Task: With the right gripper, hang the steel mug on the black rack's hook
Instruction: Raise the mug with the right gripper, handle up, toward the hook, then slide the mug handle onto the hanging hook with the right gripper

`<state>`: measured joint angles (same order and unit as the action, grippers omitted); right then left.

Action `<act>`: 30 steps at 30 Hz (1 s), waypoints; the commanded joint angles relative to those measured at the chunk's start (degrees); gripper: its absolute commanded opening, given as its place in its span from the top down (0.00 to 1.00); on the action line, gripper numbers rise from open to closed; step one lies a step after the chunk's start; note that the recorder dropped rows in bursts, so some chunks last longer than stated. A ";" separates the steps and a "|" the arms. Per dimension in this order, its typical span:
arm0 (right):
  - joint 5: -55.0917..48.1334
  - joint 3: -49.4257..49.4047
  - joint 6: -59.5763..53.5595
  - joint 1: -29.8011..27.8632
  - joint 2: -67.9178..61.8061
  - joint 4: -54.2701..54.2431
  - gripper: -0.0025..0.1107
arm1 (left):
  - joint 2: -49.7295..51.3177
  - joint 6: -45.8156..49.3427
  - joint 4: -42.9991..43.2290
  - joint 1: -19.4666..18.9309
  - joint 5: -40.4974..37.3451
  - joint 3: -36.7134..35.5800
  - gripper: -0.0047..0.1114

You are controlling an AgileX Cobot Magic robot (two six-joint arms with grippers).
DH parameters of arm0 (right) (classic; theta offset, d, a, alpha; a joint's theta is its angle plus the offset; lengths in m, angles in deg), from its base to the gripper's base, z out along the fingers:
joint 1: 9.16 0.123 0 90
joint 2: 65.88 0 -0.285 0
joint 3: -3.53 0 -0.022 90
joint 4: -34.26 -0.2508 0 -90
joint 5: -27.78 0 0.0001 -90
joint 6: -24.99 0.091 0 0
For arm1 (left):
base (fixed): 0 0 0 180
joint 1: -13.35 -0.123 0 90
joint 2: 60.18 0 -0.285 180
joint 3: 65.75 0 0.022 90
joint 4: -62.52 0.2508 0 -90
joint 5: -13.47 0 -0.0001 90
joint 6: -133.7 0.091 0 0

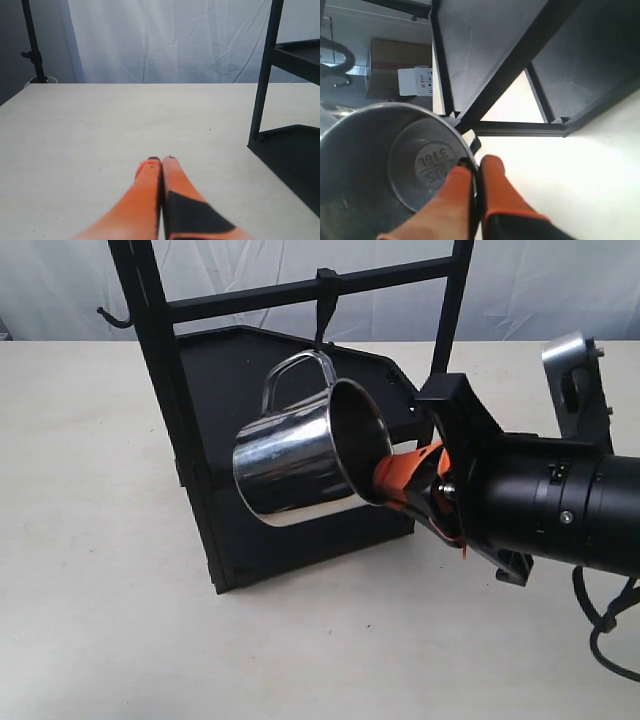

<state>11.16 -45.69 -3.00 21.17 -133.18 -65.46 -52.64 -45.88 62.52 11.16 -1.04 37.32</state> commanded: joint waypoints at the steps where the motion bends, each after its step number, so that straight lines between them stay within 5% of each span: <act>1: 0.51 1.58 -2.20 -0.36 -0.07 -0.22 0.99 | 0.25 -0.01 -0.39 0.03 0.80 -0.29 0.96; 15: -2.18 2.43 -5.07 -6.30 -0.07 -0.22 0.99 | 0.25 -0.01 -0.39 0.03 0.80 -0.29 0.96; 30: -1.73 1.75 -4.97 -6.30 -0.28 0.26 0.99 | 0.25 -0.01 -0.39 0.03 0.80 -0.29 0.96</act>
<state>9.61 -43.78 -7.57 15.18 -133.56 -65.25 -52.64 -45.88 62.52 11.16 -1.04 37.32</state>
